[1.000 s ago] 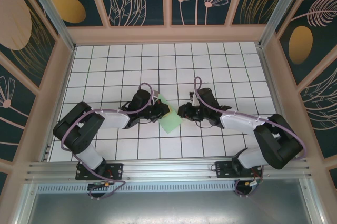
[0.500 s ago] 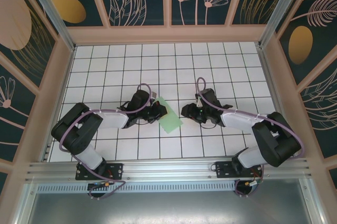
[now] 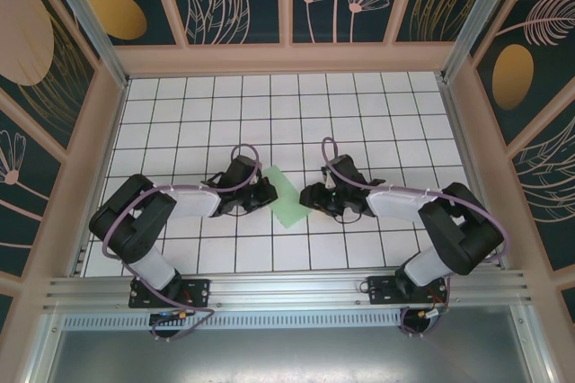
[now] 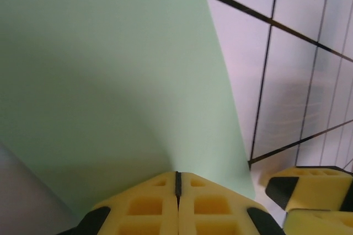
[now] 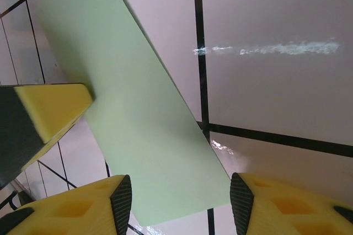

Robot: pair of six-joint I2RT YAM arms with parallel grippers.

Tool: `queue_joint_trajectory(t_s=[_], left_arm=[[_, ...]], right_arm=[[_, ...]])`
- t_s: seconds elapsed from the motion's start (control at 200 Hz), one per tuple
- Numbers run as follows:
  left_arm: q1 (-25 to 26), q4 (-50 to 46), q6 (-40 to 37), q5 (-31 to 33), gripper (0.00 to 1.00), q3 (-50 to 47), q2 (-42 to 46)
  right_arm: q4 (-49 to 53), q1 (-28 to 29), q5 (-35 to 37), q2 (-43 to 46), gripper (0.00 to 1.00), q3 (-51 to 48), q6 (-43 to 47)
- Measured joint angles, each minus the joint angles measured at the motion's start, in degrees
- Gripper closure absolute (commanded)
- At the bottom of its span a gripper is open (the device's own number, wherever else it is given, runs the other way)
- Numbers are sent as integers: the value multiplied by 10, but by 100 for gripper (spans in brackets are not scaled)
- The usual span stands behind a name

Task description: Fold a paper plane with a square sheet of paper (pick it up from the middle)

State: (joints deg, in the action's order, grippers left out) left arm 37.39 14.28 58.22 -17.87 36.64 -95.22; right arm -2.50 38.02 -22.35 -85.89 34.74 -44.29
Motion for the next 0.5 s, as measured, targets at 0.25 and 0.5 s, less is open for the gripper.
queue_joint_trajectory(t_s=[0.25,0.5], left_arm=[[-2,10,-10,4,95,-8,-4],[-2,10,-16,5,95,-10,-3]], right_arm=[[0,2,0,-4,39,1,1],[-4,-2,-16,-18,45,6,0]])
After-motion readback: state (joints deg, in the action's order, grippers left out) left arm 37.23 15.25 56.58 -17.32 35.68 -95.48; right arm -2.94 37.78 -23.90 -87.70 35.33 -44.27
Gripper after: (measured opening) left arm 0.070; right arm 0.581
